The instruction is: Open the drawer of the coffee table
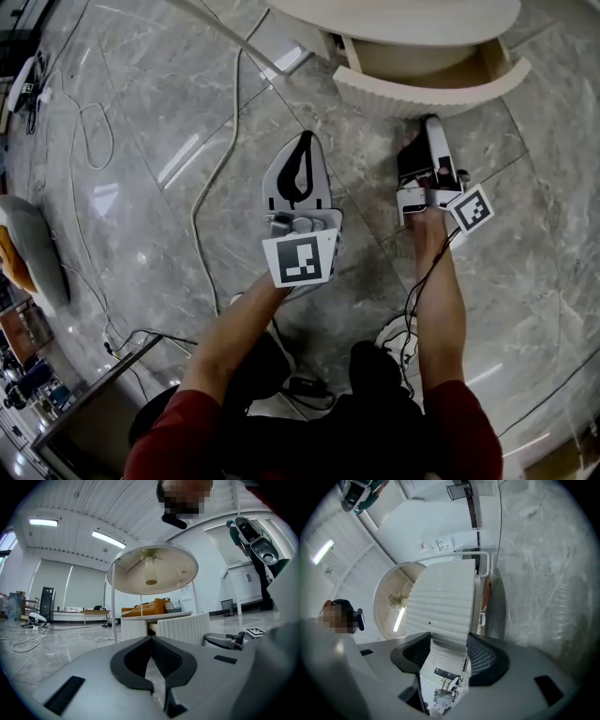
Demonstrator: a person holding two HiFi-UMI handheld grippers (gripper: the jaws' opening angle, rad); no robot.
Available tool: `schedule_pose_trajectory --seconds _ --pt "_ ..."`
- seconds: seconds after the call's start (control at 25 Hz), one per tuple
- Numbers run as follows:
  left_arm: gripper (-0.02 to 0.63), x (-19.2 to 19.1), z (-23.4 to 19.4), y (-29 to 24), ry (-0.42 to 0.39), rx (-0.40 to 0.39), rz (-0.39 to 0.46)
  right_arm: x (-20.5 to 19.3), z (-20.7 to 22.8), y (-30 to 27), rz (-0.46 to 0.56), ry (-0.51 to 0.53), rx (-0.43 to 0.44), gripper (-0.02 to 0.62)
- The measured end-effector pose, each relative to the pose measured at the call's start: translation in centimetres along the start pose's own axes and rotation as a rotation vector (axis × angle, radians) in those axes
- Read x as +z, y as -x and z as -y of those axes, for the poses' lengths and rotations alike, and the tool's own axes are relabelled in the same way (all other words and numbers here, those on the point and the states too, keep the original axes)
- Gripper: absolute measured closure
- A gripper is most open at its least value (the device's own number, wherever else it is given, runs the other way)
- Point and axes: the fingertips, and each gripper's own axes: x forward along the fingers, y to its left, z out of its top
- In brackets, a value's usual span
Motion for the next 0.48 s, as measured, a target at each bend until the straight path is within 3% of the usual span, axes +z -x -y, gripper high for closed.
schedule_pose_trajectory --seconds 0.2,0.48 --pt "0.592 0.4 0.0 0.9 0.101 0.056 0.03 -0.7 -1.4 3.8 -0.023 -0.013 -0.011 0.34" --pt "0.592 -0.9 0.6 2.7 0.124 0.072 -0.004 -1.4 -3.4 9.0 0.002 -0.022 -0.022 0.341"
